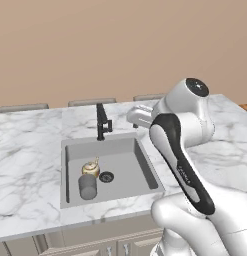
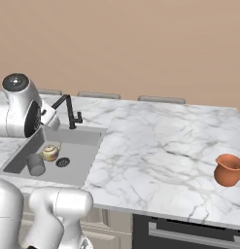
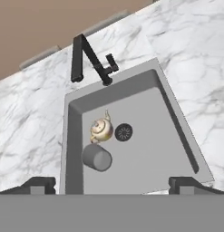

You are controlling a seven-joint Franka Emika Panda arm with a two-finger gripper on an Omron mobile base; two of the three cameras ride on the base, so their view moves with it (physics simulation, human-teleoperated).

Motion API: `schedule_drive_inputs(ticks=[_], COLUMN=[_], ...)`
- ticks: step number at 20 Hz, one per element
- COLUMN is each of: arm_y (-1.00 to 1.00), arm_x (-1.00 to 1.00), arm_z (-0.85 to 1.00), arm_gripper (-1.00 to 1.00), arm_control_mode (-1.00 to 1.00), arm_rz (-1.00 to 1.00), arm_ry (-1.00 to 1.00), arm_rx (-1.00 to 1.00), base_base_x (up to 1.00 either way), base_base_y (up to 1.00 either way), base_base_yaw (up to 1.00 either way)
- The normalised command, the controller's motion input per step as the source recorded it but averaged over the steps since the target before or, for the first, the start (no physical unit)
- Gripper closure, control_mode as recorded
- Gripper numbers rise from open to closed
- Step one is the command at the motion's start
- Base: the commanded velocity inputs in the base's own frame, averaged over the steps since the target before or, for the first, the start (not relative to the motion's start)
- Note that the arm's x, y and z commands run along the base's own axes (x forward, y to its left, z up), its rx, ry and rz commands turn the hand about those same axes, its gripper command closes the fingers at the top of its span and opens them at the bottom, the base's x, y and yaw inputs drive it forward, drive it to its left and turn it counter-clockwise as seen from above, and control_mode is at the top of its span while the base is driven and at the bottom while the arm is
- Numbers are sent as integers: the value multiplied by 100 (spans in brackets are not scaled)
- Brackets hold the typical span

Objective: Pick the glass cup and jug and place them in the sink. Then turn on the water.

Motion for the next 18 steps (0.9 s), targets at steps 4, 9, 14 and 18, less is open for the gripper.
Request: schedule_drive_inputs(ticks=[4,9,14,18], arm_y=[-100,-88,-79,-76], arm_x=[-9,13,27,37], arm_z=[12,0,0,0], arm_gripper=[-100,-100,-100,-100], arm_control_mode=[-100,-100,-100,-100], arm_rz=[0,0,0,0], arm_ry=[0,0,0,0], arm_rx=[-13,-20,-25,-30], base_base_x=[0,0,0,0], base_base_y=[0,0,0,0], base_base_yaw=[0,0,0,0])
